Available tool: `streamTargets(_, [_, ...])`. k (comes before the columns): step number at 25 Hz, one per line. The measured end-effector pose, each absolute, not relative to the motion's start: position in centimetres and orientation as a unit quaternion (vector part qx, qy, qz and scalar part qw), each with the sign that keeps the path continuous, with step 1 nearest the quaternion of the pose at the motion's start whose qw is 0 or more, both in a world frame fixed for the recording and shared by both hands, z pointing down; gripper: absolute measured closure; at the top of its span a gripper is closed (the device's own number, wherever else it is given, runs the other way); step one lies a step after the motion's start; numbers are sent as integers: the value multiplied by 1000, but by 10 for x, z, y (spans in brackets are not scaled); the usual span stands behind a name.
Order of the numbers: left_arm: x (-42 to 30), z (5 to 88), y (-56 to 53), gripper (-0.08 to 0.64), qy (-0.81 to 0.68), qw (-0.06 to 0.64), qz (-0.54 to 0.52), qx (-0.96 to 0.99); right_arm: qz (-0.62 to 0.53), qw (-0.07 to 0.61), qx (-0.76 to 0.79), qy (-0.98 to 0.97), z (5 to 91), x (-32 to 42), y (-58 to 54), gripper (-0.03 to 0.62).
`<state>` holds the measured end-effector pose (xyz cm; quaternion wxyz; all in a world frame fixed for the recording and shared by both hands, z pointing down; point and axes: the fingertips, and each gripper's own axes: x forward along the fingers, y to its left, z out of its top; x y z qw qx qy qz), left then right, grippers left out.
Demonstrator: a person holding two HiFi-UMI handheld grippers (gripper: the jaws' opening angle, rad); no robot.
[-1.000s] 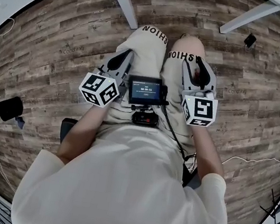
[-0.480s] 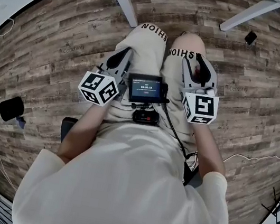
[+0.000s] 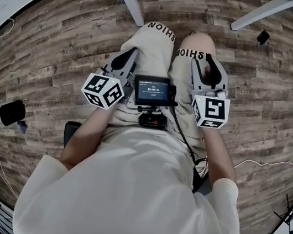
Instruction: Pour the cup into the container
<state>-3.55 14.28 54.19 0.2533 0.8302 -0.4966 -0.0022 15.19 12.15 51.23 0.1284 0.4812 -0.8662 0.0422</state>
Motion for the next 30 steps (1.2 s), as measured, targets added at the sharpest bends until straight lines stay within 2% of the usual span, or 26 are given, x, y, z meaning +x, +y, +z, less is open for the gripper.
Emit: streamTargets(30, [-35,545,145,549,-498,253,0,830,47,127,482,-866,515,154,123,428])
